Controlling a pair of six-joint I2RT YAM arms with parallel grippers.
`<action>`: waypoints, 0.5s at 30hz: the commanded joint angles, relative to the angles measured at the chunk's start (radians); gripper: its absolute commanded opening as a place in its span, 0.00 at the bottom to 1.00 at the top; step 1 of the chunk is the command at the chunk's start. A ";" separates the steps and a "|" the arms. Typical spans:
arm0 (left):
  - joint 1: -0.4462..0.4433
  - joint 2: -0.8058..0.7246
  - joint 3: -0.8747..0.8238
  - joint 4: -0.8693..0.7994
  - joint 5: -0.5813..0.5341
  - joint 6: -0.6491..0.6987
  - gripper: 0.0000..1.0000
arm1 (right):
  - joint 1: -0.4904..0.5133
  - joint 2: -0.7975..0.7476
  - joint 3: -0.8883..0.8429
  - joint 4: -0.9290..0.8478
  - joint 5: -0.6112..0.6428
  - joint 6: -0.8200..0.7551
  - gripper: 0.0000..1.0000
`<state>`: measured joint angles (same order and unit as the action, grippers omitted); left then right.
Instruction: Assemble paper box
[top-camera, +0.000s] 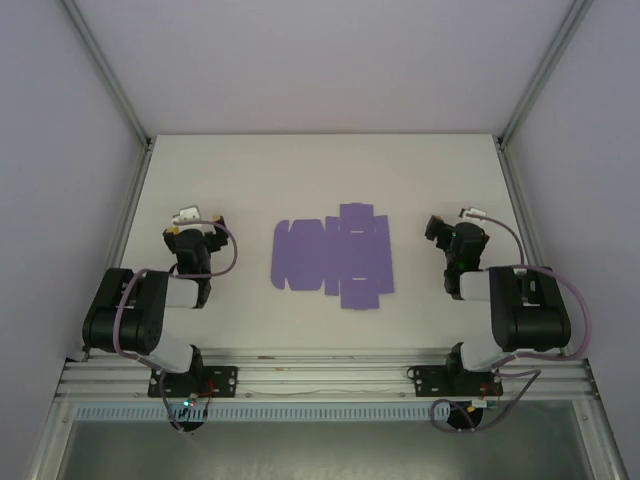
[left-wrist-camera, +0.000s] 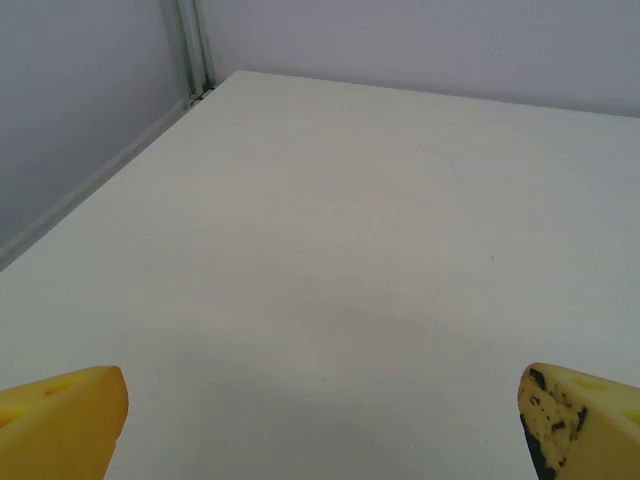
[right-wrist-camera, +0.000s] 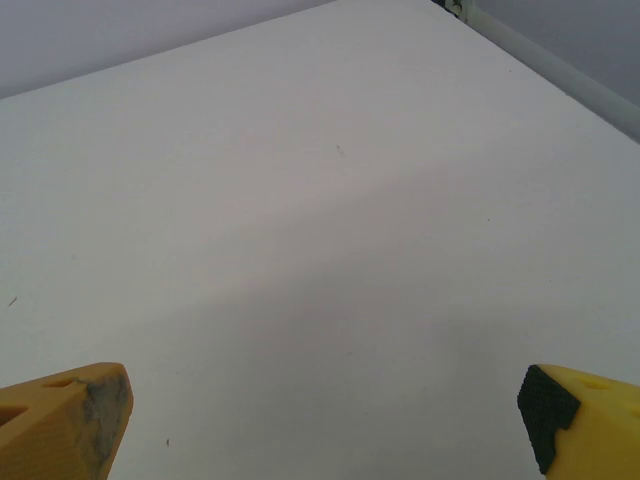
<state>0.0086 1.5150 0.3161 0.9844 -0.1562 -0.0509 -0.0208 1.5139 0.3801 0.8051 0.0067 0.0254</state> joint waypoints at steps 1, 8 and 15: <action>0.002 -0.004 0.001 0.023 0.009 0.009 1.00 | 0.001 -0.017 0.014 0.017 0.004 0.006 1.00; 0.001 -0.005 0.001 0.023 0.010 0.009 1.00 | 0.001 -0.013 0.016 0.016 0.000 0.008 1.00; 0.002 -0.005 0.002 0.022 0.009 0.008 1.00 | 0.000 -0.016 0.016 0.014 0.007 0.007 1.00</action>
<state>0.0086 1.5150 0.3161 0.9844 -0.1562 -0.0509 -0.0204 1.5139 0.3801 0.8051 0.0040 0.0257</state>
